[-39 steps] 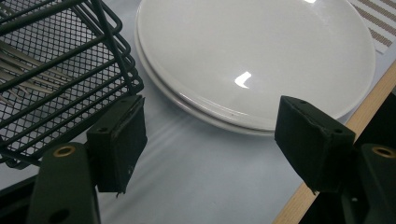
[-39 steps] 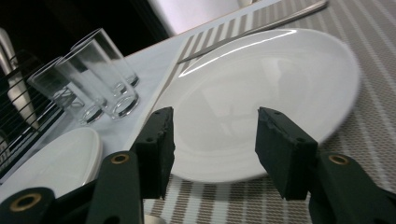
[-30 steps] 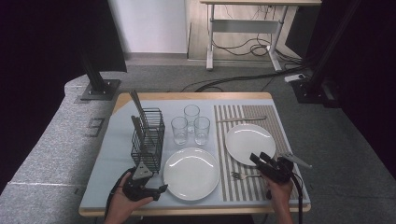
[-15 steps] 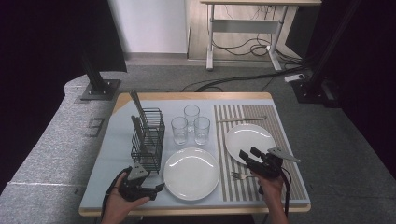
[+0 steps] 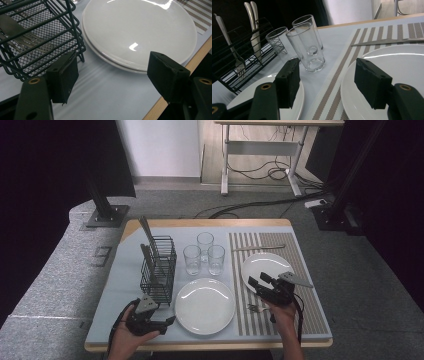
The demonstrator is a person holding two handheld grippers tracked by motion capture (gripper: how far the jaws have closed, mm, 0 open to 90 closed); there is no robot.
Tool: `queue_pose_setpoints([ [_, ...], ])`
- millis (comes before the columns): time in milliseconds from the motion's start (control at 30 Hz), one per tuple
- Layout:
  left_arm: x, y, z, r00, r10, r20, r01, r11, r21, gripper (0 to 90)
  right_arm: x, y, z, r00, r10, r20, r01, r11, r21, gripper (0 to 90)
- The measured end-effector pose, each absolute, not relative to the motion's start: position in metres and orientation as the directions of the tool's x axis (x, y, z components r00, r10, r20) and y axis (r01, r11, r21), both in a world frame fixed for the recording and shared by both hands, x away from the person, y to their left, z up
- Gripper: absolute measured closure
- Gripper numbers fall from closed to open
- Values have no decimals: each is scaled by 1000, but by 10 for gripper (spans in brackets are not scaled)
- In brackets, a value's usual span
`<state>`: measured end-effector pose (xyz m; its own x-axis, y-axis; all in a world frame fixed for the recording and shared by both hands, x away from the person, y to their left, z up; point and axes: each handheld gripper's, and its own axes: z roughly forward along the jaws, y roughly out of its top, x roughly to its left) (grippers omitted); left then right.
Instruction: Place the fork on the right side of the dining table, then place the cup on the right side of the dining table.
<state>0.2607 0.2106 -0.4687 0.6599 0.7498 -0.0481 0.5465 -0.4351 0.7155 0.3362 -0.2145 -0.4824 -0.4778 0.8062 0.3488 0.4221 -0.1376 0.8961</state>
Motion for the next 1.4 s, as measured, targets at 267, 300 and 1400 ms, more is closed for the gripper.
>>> queue_pose_setpoints([
  [267, 260, 211, -468, 661, 749, -47, 546, -436, 715, 253, 340, -207, -479, -495, 797, 347, 418, -132, 899, 374],
  [300, 260, 211, -468, 661, 749, -47, 546, -436, 715, 252, 340, -206, -479, -495, 797, 346, 419, -130, 899, 374],
  [1400, 261, 210, -469, 661, 748, -51, 549, -437, 713, 252, 359, -165, -471, -555, 764, 328, 431, -73, 899, 374],
])
